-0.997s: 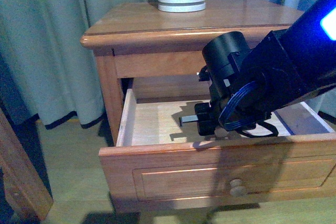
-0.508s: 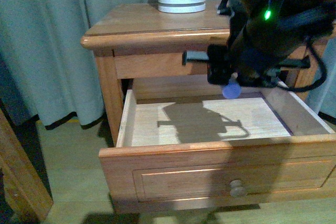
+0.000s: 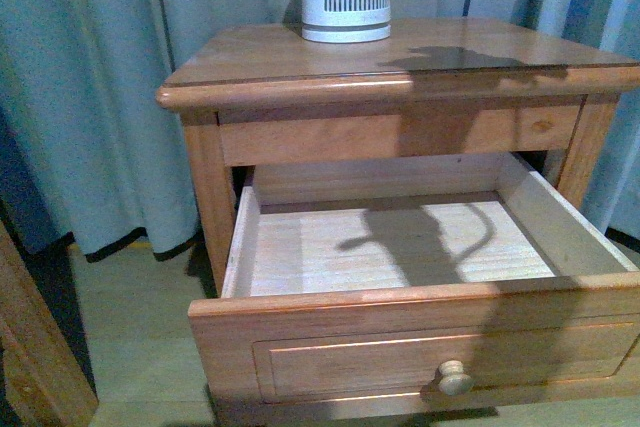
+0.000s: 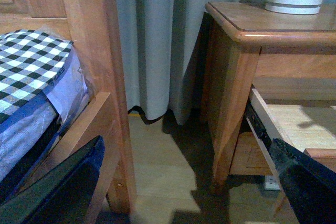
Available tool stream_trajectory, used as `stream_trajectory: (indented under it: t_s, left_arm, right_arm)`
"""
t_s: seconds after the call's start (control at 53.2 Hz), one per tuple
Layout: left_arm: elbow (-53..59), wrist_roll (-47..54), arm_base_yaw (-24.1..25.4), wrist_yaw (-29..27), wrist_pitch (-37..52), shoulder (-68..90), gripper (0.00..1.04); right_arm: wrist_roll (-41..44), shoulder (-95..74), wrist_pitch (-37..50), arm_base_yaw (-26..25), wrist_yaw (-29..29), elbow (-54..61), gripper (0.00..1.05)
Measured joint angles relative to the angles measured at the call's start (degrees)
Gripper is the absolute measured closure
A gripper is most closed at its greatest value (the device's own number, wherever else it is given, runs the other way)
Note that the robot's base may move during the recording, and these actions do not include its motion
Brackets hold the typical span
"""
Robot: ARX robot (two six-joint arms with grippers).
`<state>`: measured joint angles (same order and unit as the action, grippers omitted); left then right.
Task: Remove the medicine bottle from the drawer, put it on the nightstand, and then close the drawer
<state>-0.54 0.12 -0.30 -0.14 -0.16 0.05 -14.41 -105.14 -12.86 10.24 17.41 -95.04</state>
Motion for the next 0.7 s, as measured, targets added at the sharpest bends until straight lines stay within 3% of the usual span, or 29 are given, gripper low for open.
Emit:
stream_trajectory:
  t_s: [0.245,0.451,0.696]
  left_arm:
    - [0.0,0.0,0.0,0.0,0.0,0.0,0.07]
    - [0.0,0.0,0.0,0.0,0.0,0.0,0.07]
    - [0.0,0.0,0.0,0.0,0.0,0.0,0.07]
  right_arm:
    - [1.8,-14.6,-2.1,-4.5,2.5,-13.4,0.75]
    - [2.5,-20.7,-0.4,-5.2,3.4,-16.2,0.75]
    - [4.2,-19.5,7.8,-5.0,0.7,-14.1,0.33]
